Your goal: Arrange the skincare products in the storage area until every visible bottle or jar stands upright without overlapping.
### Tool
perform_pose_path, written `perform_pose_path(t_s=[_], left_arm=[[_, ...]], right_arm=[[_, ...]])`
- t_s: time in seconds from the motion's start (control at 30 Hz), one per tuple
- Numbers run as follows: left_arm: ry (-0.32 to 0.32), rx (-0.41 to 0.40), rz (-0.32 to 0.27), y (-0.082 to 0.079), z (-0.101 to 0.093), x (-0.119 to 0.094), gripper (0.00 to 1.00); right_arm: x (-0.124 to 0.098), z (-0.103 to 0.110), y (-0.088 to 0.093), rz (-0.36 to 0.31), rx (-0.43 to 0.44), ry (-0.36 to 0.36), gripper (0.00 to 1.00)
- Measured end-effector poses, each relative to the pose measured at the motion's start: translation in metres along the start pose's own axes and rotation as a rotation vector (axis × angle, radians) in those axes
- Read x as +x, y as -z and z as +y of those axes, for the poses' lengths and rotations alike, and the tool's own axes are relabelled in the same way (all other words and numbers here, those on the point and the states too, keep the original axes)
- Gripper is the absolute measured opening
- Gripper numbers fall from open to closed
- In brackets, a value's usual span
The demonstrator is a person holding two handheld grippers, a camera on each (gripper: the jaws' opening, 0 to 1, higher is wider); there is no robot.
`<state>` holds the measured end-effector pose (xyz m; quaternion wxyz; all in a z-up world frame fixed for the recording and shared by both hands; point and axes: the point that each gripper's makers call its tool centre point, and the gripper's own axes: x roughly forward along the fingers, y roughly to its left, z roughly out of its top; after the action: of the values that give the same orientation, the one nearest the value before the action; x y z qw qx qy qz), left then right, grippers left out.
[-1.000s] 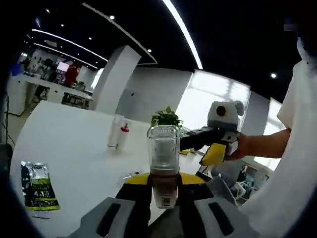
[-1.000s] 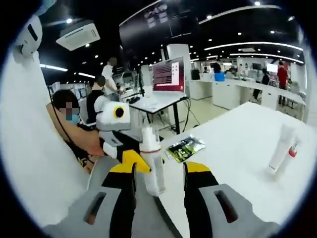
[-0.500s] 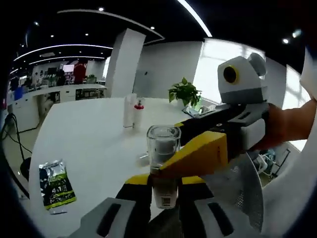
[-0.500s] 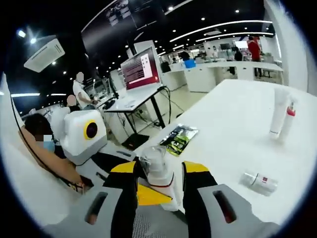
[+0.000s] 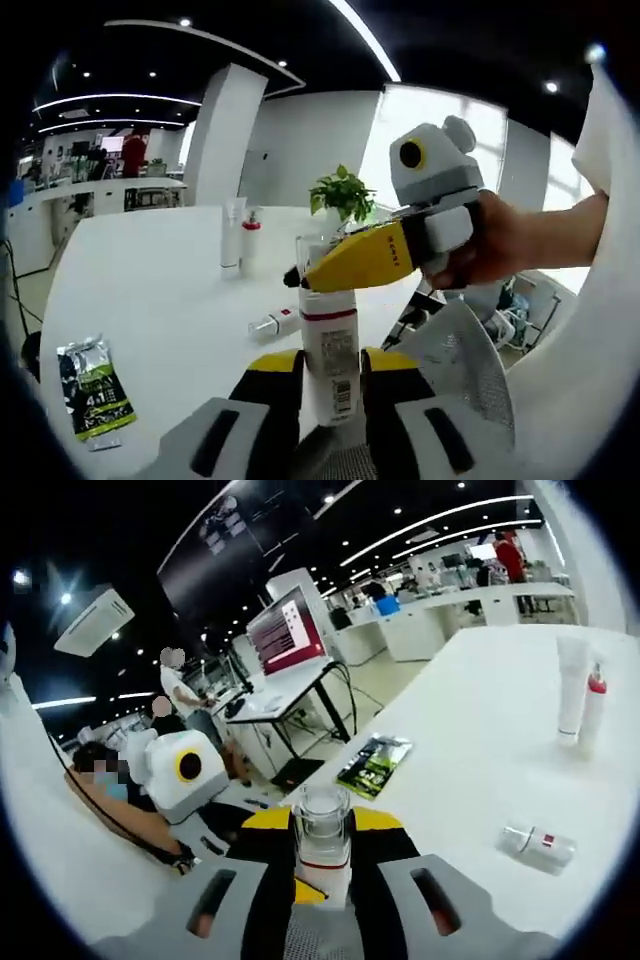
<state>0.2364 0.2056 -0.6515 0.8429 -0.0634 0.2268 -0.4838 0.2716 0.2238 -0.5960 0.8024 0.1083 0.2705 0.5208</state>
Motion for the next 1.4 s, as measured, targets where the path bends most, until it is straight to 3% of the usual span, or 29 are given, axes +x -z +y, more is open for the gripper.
perform_pose_path(t_s=[0.27, 0.37, 0.47, 0.63, 0.7, 0.77, 0.8, 0.87, 0.93, 1.0, 1.07, 1.1, 1.17, 1.27, 1.3, 1.33, 1.4], left_arm=[[0.17, -0.062, -0.052, -0.011, -0.027, -0.003, 0.33], [0.246, -0.127, -0.076, -0.017, -0.035, -0.007, 0.32], [0.264, -0.134, -0.088, -0.02, -0.036, -0.009, 0.32], [0.306, -0.129, -0.088, -0.02, -0.046, -0.01, 0.32], [0.342, -0.11, -0.091, -0.021, -0.052, -0.013, 0.22], [0.334, -0.122, -0.1, -0.024, -0.052, -0.014, 0.22], [0.35, -0.156, -0.114, -0.028, -0.053, -0.016, 0.21], [0.289, -0.119, -0.136, -0.032, -0.038, -0.018, 0.21], [0.239, -0.152, -0.14, -0.036, -0.027, -0.02, 0.2], [0.156, -0.171, -0.124, -0.037, -0.011, -0.02, 0.2], [0.079, -0.196, -0.1, -0.033, 0.006, -0.02, 0.19], [0.005, -0.167, -0.074, -0.029, 0.019, -0.021, 0.19], [-0.076, -0.172, -0.024, -0.022, 0.031, -0.023, 0.19], [-0.169, -0.157, -0.039, -0.026, 0.046, -0.029, 0.19], [-0.224, -0.137, -0.004, -0.022, 0.053, -0.034, 0.19], [-0.246, -0.121, -0.012, -0.023, 0.055, -0.035, 0.19], [-0.284, -0.137, -0.014, -0.02, 0.059, -0.038, 0.19]], right_arm=[[-0.032, 0.03, -0.026, -0.033, -0.092, -0.285, 0.17], [-0.039, 0.044, -0.025, -0.019, -0.114, -0.378, 0.17], [-0.04, 0.055, -0.023, -0.007, -0.129, -0.452, 0.17], [-0.034, 0.071, -0.022, -0.016, -0.129, -0.539, 0.17], [-0.029, 0.071, -0.023, -0.022, -0.133, -0.542, 0.17], [-0.026, 0.073, -0.029, -0.039, -0.126, -0.558, 0.17], [-0.023, 0.073, -0.033, -0.056, -0.119, -0.554, 0.17], [-0.017, 0.066, -0.04, -0.084, -0.116, -0.509, 0.17], [-0.01, 0.056, -0.048, -0.118, -0.072, -0.444, 0.17], [0.001, 0.039, -0.052, -0.136, 0.001, -0.329, 0.18], [0.012, 0.028, -0.051, -0.134, -0.053, -0.212, 0.2], [0.019, 0.014, -0.047, -0.106, -0.103, -0.096, 0.21], [0.03, 0.01, -0.04, -0.084, -0.108, -0.012, 0.22], [0.043, 0.005, -0.03, -0.054, -0.031, 0.081, 0.22], [0.046, -0.004, -0.031, -0.074, 0.037, 0.157, 0.24], [0.048, -0.006, -0.032, -0.095, 0.082, 0.185, 0.26], [0.054, -0.002, -0.028, -0.086, 0.13, 0.185, 0.24]])
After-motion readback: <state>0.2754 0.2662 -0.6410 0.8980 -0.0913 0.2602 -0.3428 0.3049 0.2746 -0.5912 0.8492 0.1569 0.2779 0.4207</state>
